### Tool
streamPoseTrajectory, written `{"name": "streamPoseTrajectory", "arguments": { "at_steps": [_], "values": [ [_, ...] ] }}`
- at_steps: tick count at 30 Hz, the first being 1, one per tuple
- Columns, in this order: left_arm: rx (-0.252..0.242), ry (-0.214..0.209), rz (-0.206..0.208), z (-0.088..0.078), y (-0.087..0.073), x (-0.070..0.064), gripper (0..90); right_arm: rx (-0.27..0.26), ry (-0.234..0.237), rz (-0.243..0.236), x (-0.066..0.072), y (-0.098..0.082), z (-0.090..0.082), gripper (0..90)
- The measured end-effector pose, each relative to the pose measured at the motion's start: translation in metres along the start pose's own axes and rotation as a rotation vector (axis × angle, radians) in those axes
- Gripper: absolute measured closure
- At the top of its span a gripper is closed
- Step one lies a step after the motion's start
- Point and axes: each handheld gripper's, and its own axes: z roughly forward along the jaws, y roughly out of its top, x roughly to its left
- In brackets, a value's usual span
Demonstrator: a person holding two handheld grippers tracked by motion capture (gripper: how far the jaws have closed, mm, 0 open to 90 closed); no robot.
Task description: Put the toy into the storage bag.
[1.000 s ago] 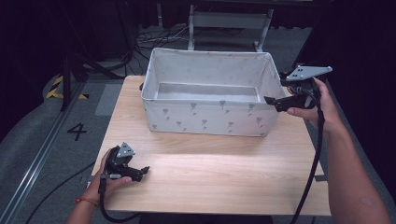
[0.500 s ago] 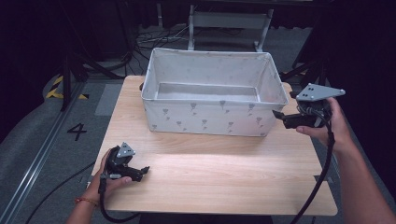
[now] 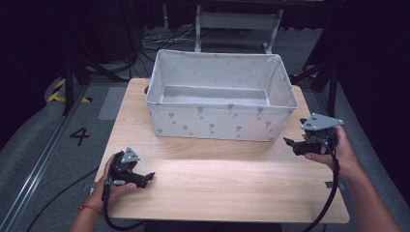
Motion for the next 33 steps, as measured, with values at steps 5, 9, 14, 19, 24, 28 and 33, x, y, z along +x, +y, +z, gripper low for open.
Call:
{"name": "streamPoseTrajectory", "arguments": {
  "at_steps": [5, 9, 14, 19, 24, 28, 33],
  "values": [
    [-0.002, 0.0, -0.001, 0.0, 0.0, 0.0, 0.5, 0.026, 0.002, 0.005, 0.005, -0.016, 0.008, 18.5],
    [-0.001, 0.002, 0.001, 0.0, 0.0, 0.0, 0.5, 0.053, 0.015, 0.019, 0.012, -0.033, 0.015, 18.6],
    [0.0, 0.002, -0.001, 0.0, 0.0, 0.0, 0.5, 0.069, 0.038, 0.033, 0.019, -0.049, 0.021, 18.5],
    [0.001, -0.001, 0.001, 0.0, 0.0, 0.0, 0.4, 0.071, 0.06, 0.068, 0.025, -0.071, 0.027, 18.5],
    [0.0, -0.001, -0.001, 0.0, 0.0, 0.0, 0.4, 0.056, 0.096, 0.11, 0.03, -0.091, 0.028, 17.8],
    [0.0, -0.001, -0.001, 0.0, 0.0, 0.0, 0.4, 0.051, 0.115, 0.151, 0.034, -0.107, 0.029, 17.8],
    [0.0, 0.0, -0.001, 0.0, 0.0, 0.0, 0.4, 0.036, 0.133, 0.2, 0.037, -0.124, 0.026, 17.8]
  ]
}}
